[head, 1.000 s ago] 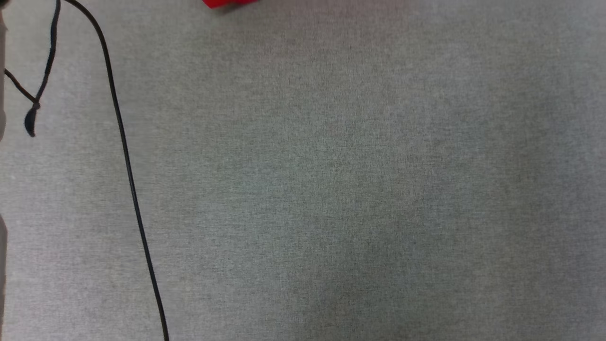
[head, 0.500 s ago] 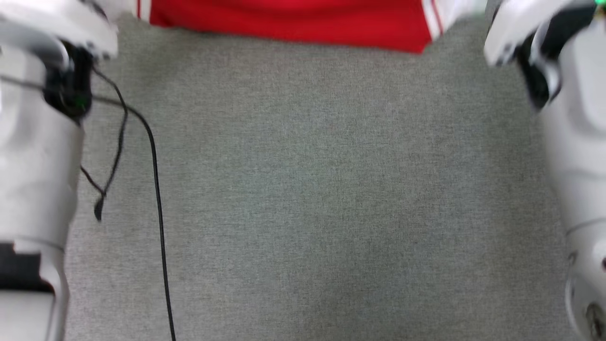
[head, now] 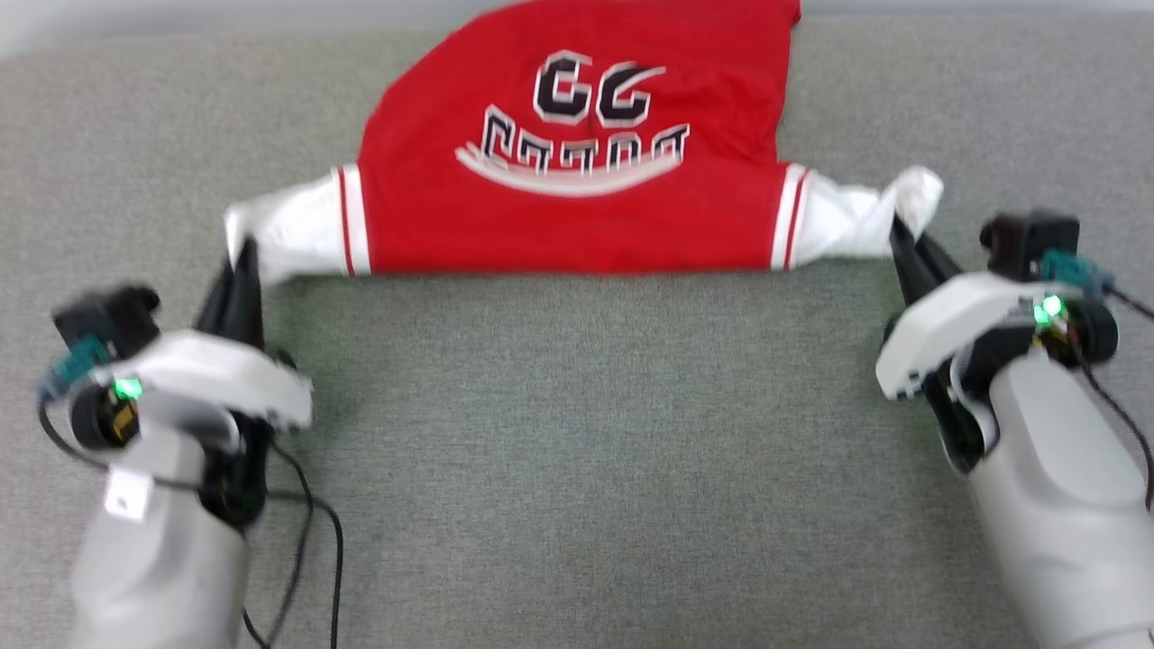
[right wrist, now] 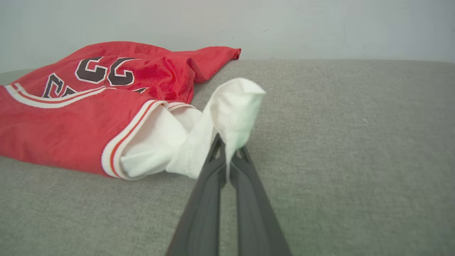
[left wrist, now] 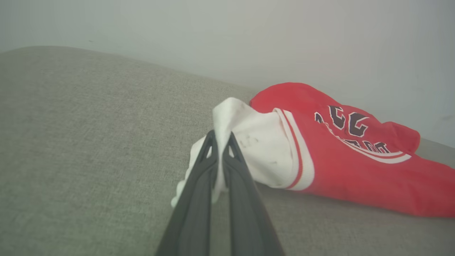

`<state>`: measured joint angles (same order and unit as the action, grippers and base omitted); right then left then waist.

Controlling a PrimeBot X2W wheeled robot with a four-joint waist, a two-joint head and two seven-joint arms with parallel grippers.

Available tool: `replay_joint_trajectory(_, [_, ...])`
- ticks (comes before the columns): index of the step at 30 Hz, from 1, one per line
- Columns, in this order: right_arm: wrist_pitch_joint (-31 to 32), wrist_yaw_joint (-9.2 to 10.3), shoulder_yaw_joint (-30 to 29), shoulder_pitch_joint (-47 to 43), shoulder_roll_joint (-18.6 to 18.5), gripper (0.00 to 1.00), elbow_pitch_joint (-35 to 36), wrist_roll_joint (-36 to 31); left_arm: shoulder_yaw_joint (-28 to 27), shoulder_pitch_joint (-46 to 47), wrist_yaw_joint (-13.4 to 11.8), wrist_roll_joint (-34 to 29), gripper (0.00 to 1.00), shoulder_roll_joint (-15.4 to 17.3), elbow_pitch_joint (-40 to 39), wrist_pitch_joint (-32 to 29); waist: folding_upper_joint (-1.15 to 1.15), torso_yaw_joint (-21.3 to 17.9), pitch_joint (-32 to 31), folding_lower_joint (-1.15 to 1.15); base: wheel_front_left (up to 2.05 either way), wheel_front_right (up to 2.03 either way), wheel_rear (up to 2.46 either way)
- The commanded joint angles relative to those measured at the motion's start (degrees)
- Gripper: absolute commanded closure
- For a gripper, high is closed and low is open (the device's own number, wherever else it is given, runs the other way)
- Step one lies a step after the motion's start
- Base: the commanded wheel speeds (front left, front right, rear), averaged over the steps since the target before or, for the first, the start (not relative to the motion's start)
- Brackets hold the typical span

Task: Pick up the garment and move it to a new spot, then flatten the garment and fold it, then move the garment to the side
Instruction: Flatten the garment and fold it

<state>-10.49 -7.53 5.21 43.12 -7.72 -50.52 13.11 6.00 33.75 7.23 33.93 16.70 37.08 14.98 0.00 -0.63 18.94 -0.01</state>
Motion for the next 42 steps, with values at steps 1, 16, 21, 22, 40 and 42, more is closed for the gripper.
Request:
replay_joint_trajectory(1, [0.22, 0.08, 0.28, -3.17, -0.86, 1.00, 1.54, 1.22, -0.49, -3.39, 0.08, -0.76, 1.00, -0.74, -1.24, 0.27, 0.00, 0.24, -2.72, 0.01, 0.00, 0.00, 0.00])
replay_joint_trajectory(16, [8.43, 0.08, -5.33, -35.07, -1.51, 1.00, 23.49, 4.16, -2.29, -29.13, -1.95, -4.22, 1.00, -3.86, -10.89, 0.21, 0.00, 2.81, -15.15, 0.01, 0.00, 0.00, 0.00])
replay_joint_trajectory(21, [13.17, 0.09, -9.67, -46.09, 1.05, 1.00, 33.20, 1.02, -2.36, -35.70, -3.27, -3.39, 1.00, -4.32, -14.26, -0.51, 0.00, 3.82, -17.39, 0.01, 0.00, 0.00, 0.00])
replay_joint_trajectory(22, [13.98, 0.08, -10.34, -48.16, 1.59, 1.00, 35.08, 0.43, -2.27, -36.52, -3.35, -3.40, 1.00, -4.46, -15.02, -0.56, 0.00, 4.06, -17.62, 0.01, 0.00, 0.00, 0.00])
replay_joint_trajectory(40, [13.01, 0.06, -12.77, -51.37, 4.14, 0.00, 46.51, -0.89, 0.97, -38.98, -5.04, -4.96, 1.00, -5.59, -24.85, -2.43, 0.00, 6.36, -16.61, 0.01, 0.00, 0.00, 0.00])
replay_joint_trajectory(42, [12.60, 0.06, -13.85, -47.64, 3.65, 0.00, 45.38, -0.21, 1.24, -38.21, -5.24, -5.18, 1.00, -5.62, -25.80, -2.44, 0.00, 6.83, -15.47, 0.01, 0.00, 0.00, 0.00])
